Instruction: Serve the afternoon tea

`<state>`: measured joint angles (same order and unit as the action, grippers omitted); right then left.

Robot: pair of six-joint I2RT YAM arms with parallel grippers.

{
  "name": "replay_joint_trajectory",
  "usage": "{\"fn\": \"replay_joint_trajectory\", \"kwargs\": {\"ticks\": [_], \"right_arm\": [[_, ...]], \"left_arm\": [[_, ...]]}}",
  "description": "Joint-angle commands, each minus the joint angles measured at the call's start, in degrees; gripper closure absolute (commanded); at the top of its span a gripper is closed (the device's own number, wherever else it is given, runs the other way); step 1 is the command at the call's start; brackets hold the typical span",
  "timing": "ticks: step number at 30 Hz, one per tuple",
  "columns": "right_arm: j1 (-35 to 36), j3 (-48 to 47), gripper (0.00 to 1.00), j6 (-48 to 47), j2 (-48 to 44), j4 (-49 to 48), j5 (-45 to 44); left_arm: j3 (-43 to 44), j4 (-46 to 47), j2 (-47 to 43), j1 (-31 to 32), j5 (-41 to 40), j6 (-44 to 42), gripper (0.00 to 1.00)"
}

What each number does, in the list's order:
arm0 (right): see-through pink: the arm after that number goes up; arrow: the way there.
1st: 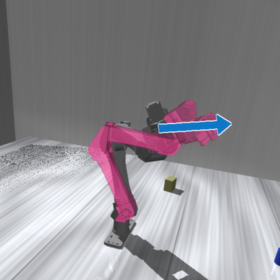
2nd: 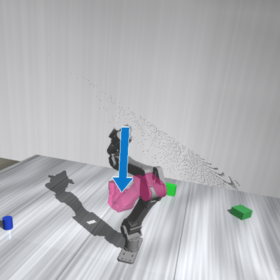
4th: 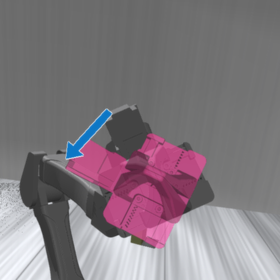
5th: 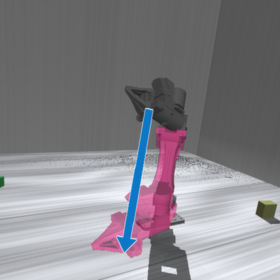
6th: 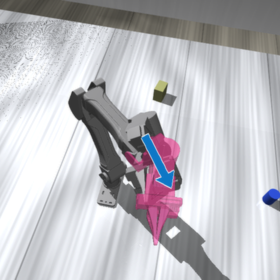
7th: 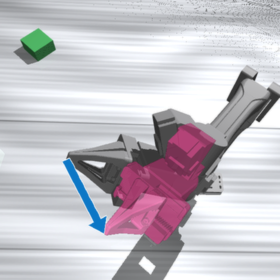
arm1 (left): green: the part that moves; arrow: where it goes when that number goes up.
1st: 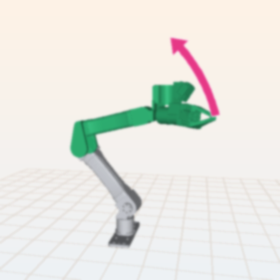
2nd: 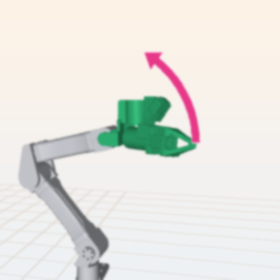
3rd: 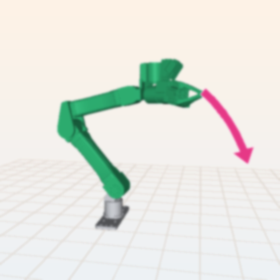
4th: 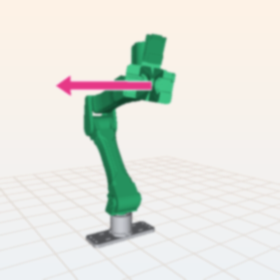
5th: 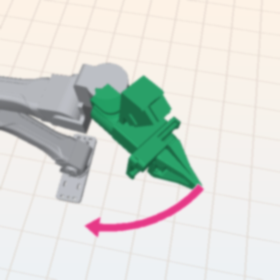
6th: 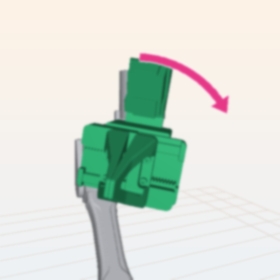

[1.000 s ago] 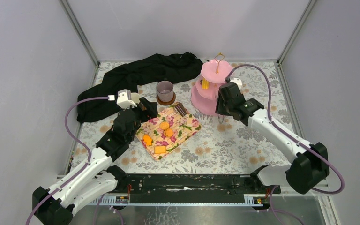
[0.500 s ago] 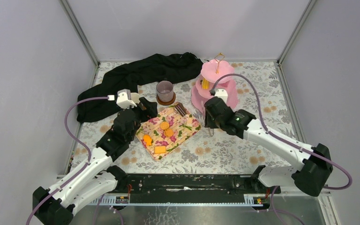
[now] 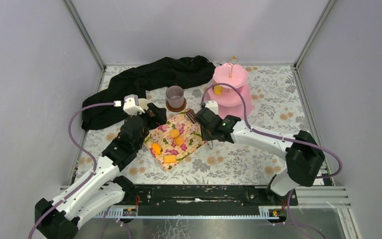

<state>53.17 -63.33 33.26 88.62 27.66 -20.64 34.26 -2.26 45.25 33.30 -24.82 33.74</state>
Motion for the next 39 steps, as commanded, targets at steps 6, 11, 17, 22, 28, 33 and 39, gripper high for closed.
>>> {"fn": "replay_joint_trajectory", "kwargs": {"ticks": [6, 11, 17, 22, 28, 33, 39], "right_arm": [[0.4, -8.7, 0.59, -3.6, 7.7, -3.7, 1.6], [0.3, -12.3, 0.58, -5.7, 11.4, -3.0, 1.5], [0.2, -16.2, 0.56, -8.1, 14.9, -0.9, 1.3], [-0.4, -17.6, 0.56, -9.1, 16.9, -0.6, 1.7], [-1.2, -18.7, 0.55, -10.7, 18.3, 0.0, 1.2], [-2.2, -19.6, 0.55, -11.9, 19.4, 0.4, 1.9], [-2.6, -20.9, 0.54, -12.8, 21.0, 0.8, 3.1]], "left_arm": [[-0.1, 4.0, 0.4, -1.0, 0.3, -0.1, 0.08], [-0.1, 4.1, 0.7, -1.3, 0.7, 0.1, 0.08], [-0.1, 4.1, 0.7, -1.5, 0.9, 0.3, 0.08], [-0.1, 4.1, 0.5, -1.6, 1.0, 0.3, 0.08], [-0.1, 4.1, 0.5, -1.7, 1.2, 0.3, 0.08], [0.0, 4.2, 0.9, -1.8, 1.6, 0.4, 0.08], [0.0, 4.2, 0.7, -2.0, 1.6, 0.5, 0.08]]}}
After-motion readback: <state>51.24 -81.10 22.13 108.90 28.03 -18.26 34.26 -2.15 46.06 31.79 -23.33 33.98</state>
